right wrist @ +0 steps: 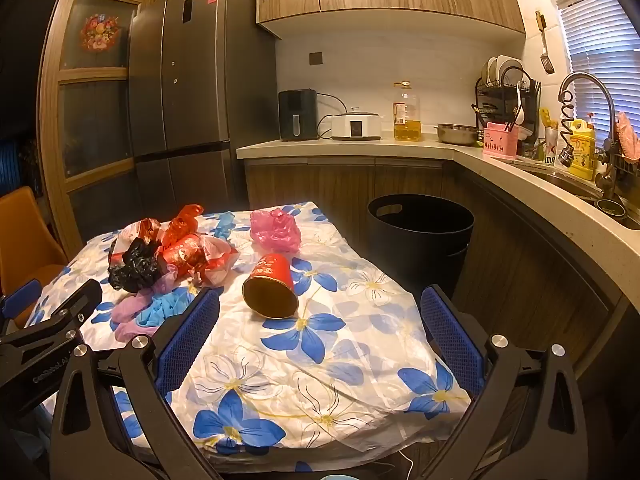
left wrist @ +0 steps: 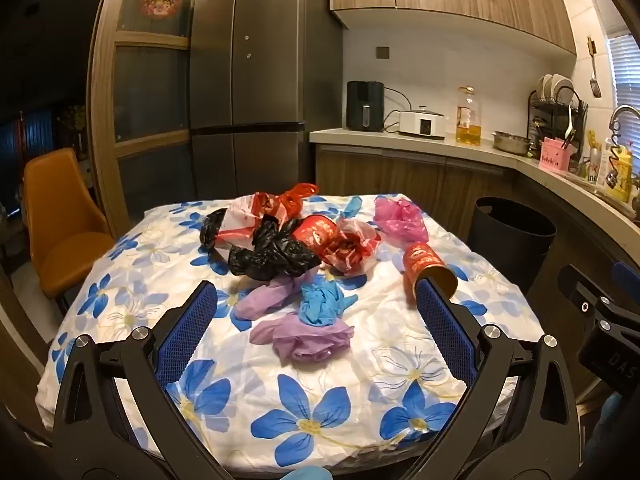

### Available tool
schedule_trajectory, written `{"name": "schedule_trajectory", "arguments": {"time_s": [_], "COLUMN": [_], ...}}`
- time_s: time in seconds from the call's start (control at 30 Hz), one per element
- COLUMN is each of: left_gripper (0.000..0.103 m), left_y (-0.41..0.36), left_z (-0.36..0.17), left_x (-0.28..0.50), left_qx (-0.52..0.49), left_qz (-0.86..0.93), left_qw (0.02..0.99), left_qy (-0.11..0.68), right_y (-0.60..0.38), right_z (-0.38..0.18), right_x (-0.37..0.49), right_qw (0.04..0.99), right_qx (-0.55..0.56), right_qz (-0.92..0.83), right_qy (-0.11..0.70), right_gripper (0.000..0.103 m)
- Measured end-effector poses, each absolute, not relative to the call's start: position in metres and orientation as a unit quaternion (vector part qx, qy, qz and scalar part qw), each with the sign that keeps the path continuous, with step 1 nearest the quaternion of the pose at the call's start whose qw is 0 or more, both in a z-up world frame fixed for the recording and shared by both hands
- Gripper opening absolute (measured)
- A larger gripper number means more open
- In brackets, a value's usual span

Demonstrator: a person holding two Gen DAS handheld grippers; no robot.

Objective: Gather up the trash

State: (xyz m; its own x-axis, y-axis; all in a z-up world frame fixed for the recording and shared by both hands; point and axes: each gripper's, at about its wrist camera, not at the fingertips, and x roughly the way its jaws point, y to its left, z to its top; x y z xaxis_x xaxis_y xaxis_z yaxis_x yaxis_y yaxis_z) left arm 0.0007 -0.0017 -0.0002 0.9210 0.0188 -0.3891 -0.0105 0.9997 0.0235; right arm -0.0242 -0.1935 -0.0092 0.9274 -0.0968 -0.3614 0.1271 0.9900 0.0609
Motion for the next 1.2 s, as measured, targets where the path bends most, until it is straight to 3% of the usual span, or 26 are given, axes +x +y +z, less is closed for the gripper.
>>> {"name": "schedule_trajectory", "arguments": {"time_s": [1.2], "left_gripper": [0.097], "left_y": [0.0015], "left_z": [0.0022], "left_x": [-0.0029], "left_qx": [-0.006], "left_qz": [-0.001], "left_qw": [0.981], "left_qy": [0.194], "right_y": [-0.1939], "right_z": [-0.0069], "right_x": [-0.0249], "right_qw": [0.981], "right_qx": [0.04], "right_qz": [-0.059], "right_qy": [0.183], "right_gripper": [0.098]}}
